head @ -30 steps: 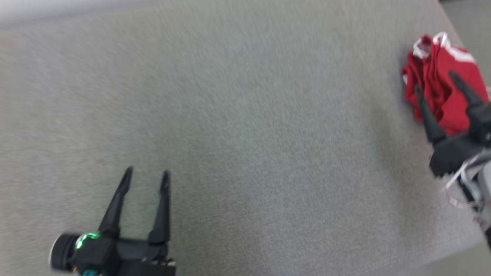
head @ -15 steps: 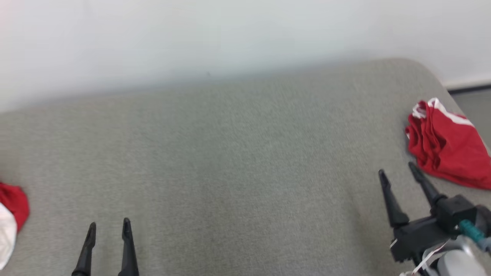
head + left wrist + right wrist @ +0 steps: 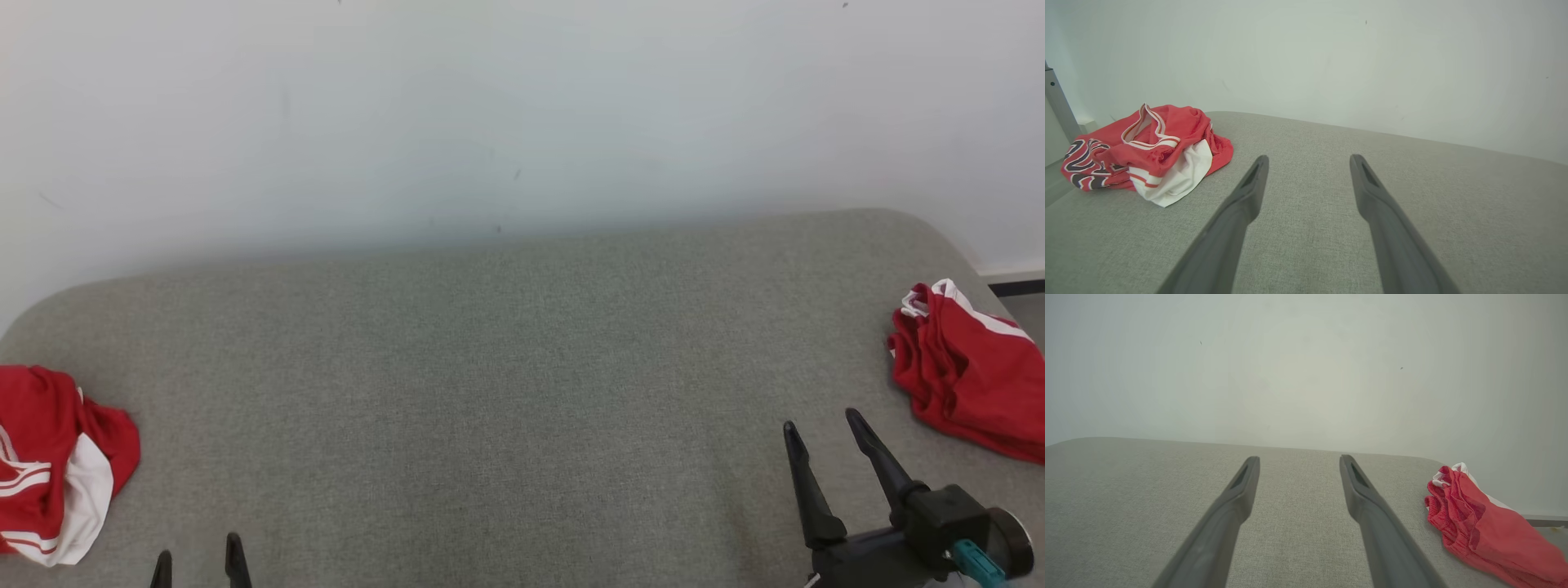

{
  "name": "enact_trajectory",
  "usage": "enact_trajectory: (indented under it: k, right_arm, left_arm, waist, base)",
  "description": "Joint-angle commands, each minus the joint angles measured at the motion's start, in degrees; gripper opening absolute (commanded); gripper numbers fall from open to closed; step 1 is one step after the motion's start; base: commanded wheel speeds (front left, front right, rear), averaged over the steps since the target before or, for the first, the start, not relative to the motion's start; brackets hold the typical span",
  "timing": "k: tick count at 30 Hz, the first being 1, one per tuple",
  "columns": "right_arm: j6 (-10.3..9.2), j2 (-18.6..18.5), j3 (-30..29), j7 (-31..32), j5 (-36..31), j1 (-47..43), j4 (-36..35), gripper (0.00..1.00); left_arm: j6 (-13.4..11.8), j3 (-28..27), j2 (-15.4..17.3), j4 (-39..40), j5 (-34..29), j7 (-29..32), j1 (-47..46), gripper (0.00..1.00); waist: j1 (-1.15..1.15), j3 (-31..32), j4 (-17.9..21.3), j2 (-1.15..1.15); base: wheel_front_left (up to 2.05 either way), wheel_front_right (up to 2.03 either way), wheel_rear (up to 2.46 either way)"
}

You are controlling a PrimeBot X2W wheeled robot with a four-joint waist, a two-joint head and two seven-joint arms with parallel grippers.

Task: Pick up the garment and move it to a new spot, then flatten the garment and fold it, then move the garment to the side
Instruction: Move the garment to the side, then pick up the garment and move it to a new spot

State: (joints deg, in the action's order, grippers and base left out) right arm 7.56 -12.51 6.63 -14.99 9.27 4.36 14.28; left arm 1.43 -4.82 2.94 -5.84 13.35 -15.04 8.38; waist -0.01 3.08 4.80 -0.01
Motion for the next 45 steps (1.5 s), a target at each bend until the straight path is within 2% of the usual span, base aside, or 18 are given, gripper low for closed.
enact_trajectory:
  k: [1, 13, 34, 45]
  right_arm:
    - [-0.17, 0.8, -1.3, -0.2, -0.9, -1.6, 0.0, 1.00]
    - [-0.17, 4.0, -7.7, -0.2, -3.3, -5.7, -0.9, 1.00]
    - [-0.17, 4.3, -6.4, -0.2, -2.3, -5.7, -1.2, 1.00]
    - [-0.17, 4.5, -6.2, -0.2, -1.8, -6.0, -1.1, 1.00]
  left_arm:
    - [0.0, -0.8, -0.1, -0.6, 0.3, -0.2, 1.5, 1.00]
    - [1.8, -2.3, -0.1, -2.2, -0.4, -0.2, 3.2, 1.00]
    - [2.6, -2.7, -0.1, -2.5, -0.4, -0.2, 2.7, 1.00]
    - [2.7, -2.8, -0.1, -2.6, -0.9, -0.2, 2.2, 1.00]
  waist:
    - [0.01, 1.3, -0.7, 0.01]
    - [0.01, 2.2, -0.5, 0.01]
    - [0.01, 1.5, 0.7, 0.01]
    - [0.01, 1.6, -2.6, 0.01]
  base:
    - [0.00, 0.00, 0.00]
    - [0.00, 0.00, 0.00]
    - [0.00, 0.00, 0.00]
    - [0.00, 0.00, 0.00]
